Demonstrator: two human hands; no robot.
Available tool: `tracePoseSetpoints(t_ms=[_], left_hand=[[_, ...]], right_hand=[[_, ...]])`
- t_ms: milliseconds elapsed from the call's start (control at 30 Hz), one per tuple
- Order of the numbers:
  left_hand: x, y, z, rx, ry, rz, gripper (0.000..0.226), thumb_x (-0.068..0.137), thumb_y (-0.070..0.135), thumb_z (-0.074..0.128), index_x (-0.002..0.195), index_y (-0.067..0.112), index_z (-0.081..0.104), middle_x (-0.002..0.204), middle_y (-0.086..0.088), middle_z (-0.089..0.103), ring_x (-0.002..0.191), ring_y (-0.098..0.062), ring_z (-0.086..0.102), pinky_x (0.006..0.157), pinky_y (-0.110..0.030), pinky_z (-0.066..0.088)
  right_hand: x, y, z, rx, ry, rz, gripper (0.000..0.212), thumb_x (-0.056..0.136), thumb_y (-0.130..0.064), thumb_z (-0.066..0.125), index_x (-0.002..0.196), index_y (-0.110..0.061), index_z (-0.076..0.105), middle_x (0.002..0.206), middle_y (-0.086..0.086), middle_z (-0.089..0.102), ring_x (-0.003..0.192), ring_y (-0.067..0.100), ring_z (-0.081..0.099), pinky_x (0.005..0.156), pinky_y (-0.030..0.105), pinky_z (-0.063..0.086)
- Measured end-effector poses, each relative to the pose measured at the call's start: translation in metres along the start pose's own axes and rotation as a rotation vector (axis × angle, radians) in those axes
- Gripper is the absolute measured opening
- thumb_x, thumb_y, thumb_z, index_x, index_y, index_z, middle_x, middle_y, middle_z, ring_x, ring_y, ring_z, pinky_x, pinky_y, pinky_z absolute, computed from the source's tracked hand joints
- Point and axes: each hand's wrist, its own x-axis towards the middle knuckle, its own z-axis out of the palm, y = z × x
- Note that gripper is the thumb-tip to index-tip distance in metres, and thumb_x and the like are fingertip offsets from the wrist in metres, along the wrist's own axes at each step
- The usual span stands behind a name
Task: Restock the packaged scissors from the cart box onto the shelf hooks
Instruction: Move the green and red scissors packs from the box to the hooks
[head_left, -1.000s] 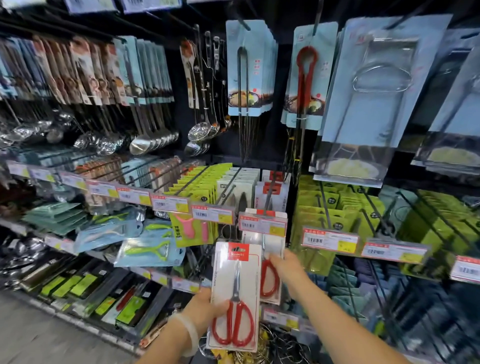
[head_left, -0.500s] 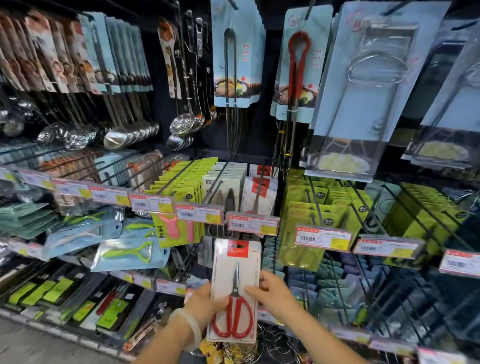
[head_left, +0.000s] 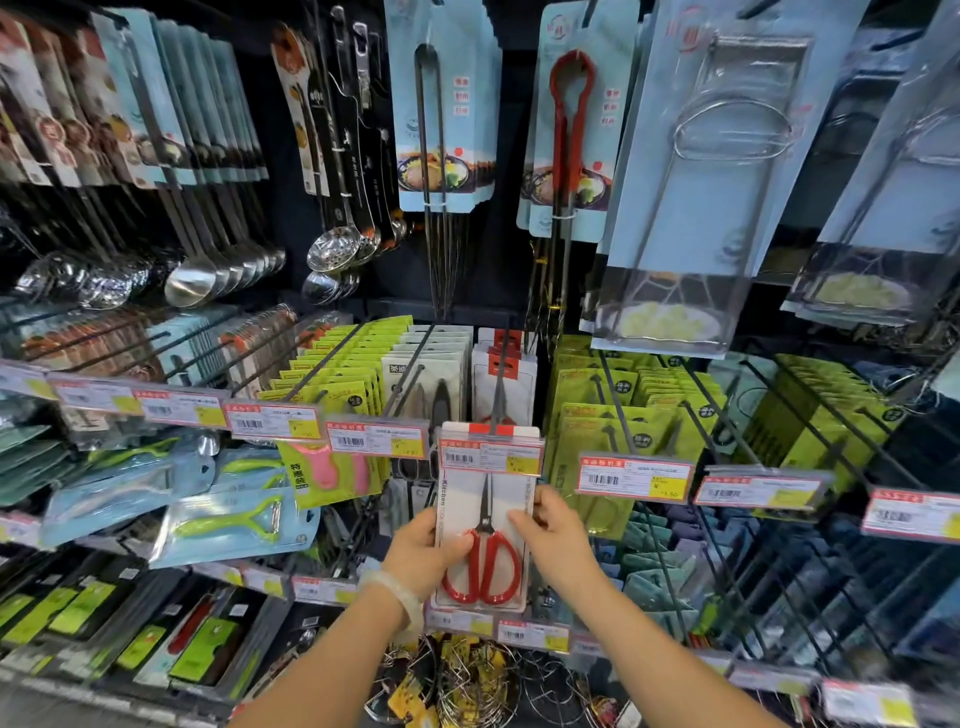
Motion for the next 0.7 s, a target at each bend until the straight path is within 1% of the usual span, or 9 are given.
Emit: tracePoseSetpoints(t_ms=[67,133,167,300,367,433,533,600,700], left_hand=[[0.000,-0.003,0.001,-0.011,-0.023,-0.017,0.023,0.086,-0.002,0.061,0.097,0.018,0.063,0.088,-0.002,0.072,0.078,-0.015,0.069,0.062,-0.022,0.057],[0.000,-0.006,0.001,-0.035,-0.033,-0.037,0.024,0.087,-0.003,0.059,0.100,0.017,0.062,0.091,-0.004,0.072,0.081,-0.017,0.069,0.065,-0.024,0.059],[0.001,-0.007,0.001,-0.044,-0.033,-0.040,0.025,0.087,-0.003,0.059,0.103,0.015,0.062,0.092,-0.006,0.072,0.082,-0.019,0.069,0.068,-0.026,0.059],[0.013,-0.005,-0.001,-0.024,-0.006,-0.055,0.032,0.087,-0.003,0.060,0.118,0.002,0.058,0.094,-0.012,0.070,0.082,-0.022,0.068,0.073,-0.032,0.059],[0.019,0.000,0.001,0.019,0.025,-0.062,0.039,0.087,0.000,0.062,0.125,0.000,0.053,0.092,-0.008,0.068,0.080,-0.018,0.066,0.072,-0.029,0.057],[0.026,0.003,0.005,0.149,0.098,-0.088,0.052,0.087,0.008,0.063,0.135,0.005,0.042,0.100,-0.005,0.063,0.089,-0.019,0.064,0.079,-0.030,0.052],[0.032,-0.003,0.010,0.388,0.199,-0.211,0.065,0.087,0.019,0.064,0.140,0.004,0.029,0.126,-0.014,0.055,0.114,-0.033,0.055,0.097,-0.040,0.045],[0.031,-0.010,0.019,0.650,0.142,-0.300,0.066,0.088,0.026,0.062,0.139,0.002,0.028,0.128,-0.020,0.053,0.115,-0.035,0.055,0.096,-0.041,0.047],[0.025,-0.022,0.047,0.996,-0.059,-0.337,0.067,0.088,0.037,0.058,0.141,0.008,0.028,0.139,-0.015,0.042,0.125,-0.032,0.047,0.102,-0.038,0.043]], right_hand=[[-0.001,0.003,0.002,-0.017,-0.011,0.009,0.024,0.092,-0.007,0.053,0.106,-0.027,0.053,0.097,-0.014,0.061,0.093,0.004,0.059,0.075,0.011,0.048],[-0.001,0.005,0.004,-0.016,-0.011,0.018,0.024,0.093,-0.007,0.052,0.107,-0.027,0.052,0.100,-0.010,0.061,0.099,0.011,0.059,0.084,0.022,0.049],[-0.001,0.005,0.005,-0.013,-0.009,0.013,0.025,0.093,-0.007,0.052,0.107,-0.027,0.051,0.101,-0.009,0.061,0.100,0.012,0.059,0.085,0.023,0.049],[0.006,0.004,0.005,-0.048,0.020,0.007,0.022,0.093,-0.009,0.051,0.106,-0.026,0.051,0.104,-0.006,0.063,0.091,0.005,0.058,0.071,0.007,0.043],[0.013,0.002,0.004,-0.124,0.041,0.039,0.014,0.095,-0.016,0.049,0.109,-0.020,0.052,0.102,0.000,0.064,0.078,0.003,0.055,0.064,0.011,0.041],[0.020,-0.002,0.002,-0.298,0.046,0.099,0.028,0.097,-0.027,0.044,0.123,-0.015,0.047,0.106,0.003,0.062,0.083,0.013,0.059,0.070,0.022,0.043],[0.021,0.004,-0.007,-0.473,0.029,0.195,0.049,0.097,-0.035,0.043,0.140,-0.014,0.032,0.135,0.010,0.051,0.120,0.026,0.053,0.094,0.031,0.044],[0.015,0.016,-0.017,-0.554,-0.016,0.244,0.054,0.097,-0.035,0.044,0.143,-0.011,0.028,0.138,0.012,0.047,0.124,0.028,0.049,0.099,0.032,0.043],[-0.003,0.041,-0.043,-0.774,-0.102,0.285,0.055,0.096,-0.034,0.048,0.142,-0.011,0.029,0.141,0.011,0.042,0.128,0.028,0.042,0.102,0.034,0.040]])
